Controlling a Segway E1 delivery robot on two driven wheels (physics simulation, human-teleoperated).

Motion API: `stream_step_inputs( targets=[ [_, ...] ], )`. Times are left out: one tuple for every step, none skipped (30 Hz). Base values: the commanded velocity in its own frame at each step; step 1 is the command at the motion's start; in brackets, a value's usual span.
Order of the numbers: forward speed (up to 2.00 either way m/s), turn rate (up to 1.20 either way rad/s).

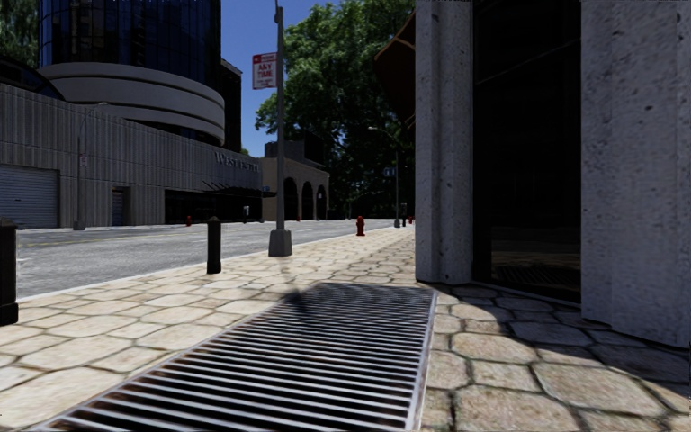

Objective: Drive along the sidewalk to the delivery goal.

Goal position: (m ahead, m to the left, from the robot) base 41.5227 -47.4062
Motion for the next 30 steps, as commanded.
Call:
stream_step_inputs(
  targets=[
    [2.0,0.0],
    [2.0,0.0],
    [2.0,0.0],
    [2.0,0.0],
    [2.0,0.0],
    [2.0,0.0],
    [2.0,0.0],
    [2.0,0.0],
    [2.0,0.0],
    [2.0,0.0],
    [2.0,0.0],
    [2.0,0.0],
    [2.0,0.0],
    [2.0,0.0],
    [2.0,0.0],
    [2.0,0.0],
    [2.0,0.0],
    [2.0,0.0],
    [2.0,0.0],
    [2.0,0.0],
    [2.0,0.0],
    [2.0,0.0],
    [2.0,0.0],
    [2.0,0.0],
    [2.0,0.0],
    [2.0,0.0],
    [2.0,0.0],
    [2.0,0.0],
    [2.0,0.0],
    [2.0,0.0]
  ],
)
